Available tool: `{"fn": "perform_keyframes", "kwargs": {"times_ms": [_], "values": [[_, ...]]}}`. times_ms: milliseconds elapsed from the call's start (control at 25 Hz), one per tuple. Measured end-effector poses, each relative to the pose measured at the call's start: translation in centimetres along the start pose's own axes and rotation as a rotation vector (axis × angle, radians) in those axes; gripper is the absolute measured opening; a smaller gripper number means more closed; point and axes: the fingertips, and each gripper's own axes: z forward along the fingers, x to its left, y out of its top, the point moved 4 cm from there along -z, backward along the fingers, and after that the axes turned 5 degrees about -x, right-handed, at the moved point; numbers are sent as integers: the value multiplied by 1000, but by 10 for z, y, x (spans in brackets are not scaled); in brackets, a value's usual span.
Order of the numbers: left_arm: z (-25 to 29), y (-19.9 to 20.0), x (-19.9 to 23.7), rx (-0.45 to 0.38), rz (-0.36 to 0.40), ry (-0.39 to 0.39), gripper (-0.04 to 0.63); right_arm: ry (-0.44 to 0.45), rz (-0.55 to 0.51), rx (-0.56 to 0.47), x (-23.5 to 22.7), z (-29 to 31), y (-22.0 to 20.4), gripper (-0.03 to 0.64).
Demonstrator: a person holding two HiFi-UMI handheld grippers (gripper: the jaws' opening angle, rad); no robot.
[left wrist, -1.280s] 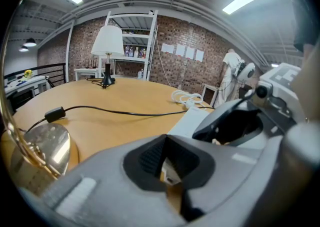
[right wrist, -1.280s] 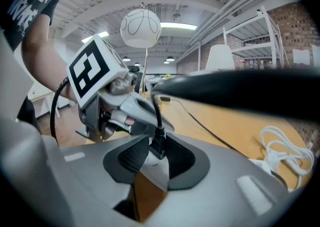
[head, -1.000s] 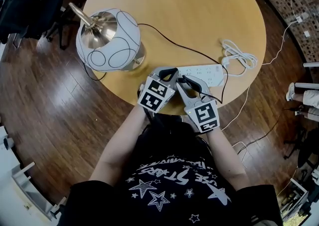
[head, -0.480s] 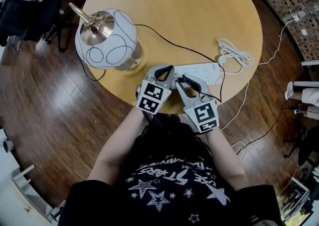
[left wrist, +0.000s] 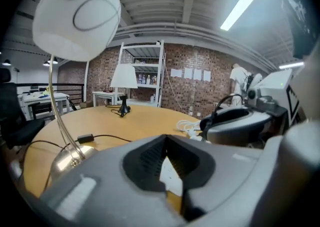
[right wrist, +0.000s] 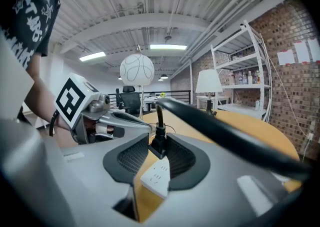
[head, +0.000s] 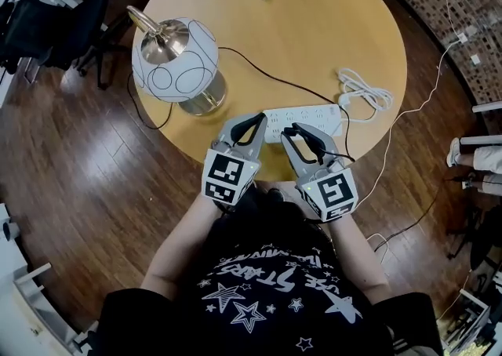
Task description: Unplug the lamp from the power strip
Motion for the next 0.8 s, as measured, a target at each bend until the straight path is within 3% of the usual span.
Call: {"fn": "perform_keyframes", "kwargs": {"times_ms": [440, 560, 800], "values": [[-59, 43, -41, -100, 1, -44, 5, 18, 33, -161, 6, -47, 64, 115], [-66, 47, -48, -108, 1, -45, 5, 22, -42, -166, 11, -56, 68, 115], [-70, 50, -56, -113, 10, -38, 5, 6, -3, -171, 9, -66, 61, 115]]}}
